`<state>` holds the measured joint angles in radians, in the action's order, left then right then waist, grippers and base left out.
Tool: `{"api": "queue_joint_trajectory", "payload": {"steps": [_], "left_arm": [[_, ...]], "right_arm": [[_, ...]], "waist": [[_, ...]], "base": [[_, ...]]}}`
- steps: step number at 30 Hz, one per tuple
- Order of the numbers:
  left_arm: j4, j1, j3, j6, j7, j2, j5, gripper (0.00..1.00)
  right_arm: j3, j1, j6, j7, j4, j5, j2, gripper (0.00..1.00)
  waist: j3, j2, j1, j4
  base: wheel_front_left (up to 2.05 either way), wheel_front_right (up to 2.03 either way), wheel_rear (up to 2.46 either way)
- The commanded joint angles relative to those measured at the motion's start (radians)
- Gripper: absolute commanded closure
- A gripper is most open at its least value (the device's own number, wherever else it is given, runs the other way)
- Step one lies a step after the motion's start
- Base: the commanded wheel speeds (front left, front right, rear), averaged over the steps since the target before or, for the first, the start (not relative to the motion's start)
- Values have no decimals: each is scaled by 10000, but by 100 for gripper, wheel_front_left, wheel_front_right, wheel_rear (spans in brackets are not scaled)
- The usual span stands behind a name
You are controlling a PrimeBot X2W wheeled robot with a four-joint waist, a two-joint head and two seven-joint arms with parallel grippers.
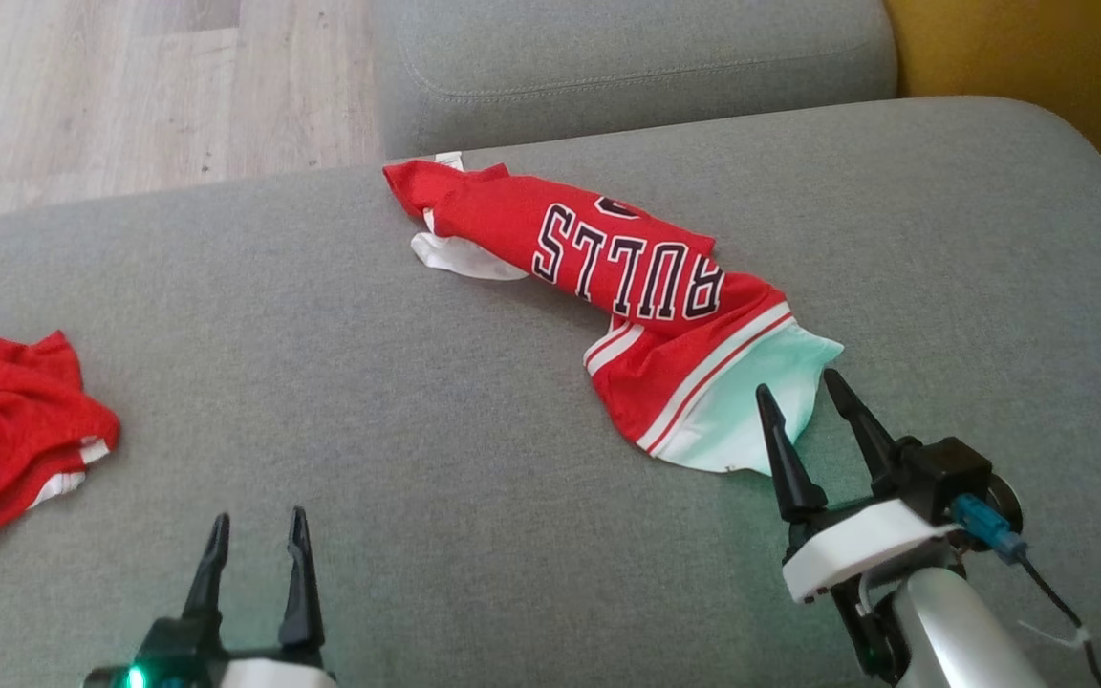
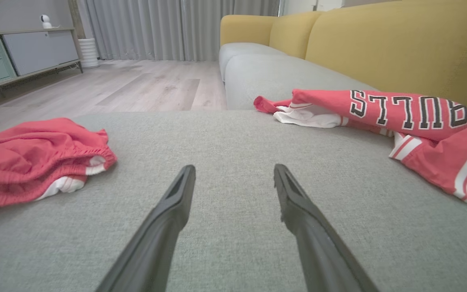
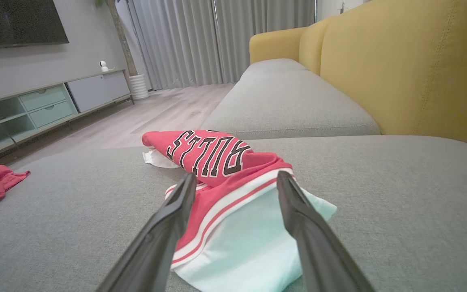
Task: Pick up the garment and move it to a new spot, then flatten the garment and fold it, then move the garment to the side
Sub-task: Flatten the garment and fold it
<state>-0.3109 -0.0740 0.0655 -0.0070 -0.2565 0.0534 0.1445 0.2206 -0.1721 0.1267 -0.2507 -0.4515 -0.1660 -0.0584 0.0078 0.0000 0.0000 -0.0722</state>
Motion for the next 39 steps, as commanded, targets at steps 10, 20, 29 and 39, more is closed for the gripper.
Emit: {"api": "queue_joint_trajectory", "payload": {"steps": [10,20,29,39], "left_arm": [[199,826,-26,-200,-53,-28,98,0],[111,1166,268,-247,-53,-30,266,0],[224,1526,956,-419,-53,-31,522,0],[31,1656,1212,-403,-53,-31,742,0]], "right_arm": [[295,-457,40,-111,-1189,575,81,0],[1491,-1477,40,-111,-1586,734,82,0],[1647,-2917,40,-111,-3398,770,82,0],[1337,-3540,40,-80,-5505,447,82,53]], "waist": [[319,0,0,148],[890,0,0,962],[1339,0,0,1966],[1723,0,0,2434]], "base": [[0,0,0],[0,0,0],[0,0,0],[0,0,0]]}}
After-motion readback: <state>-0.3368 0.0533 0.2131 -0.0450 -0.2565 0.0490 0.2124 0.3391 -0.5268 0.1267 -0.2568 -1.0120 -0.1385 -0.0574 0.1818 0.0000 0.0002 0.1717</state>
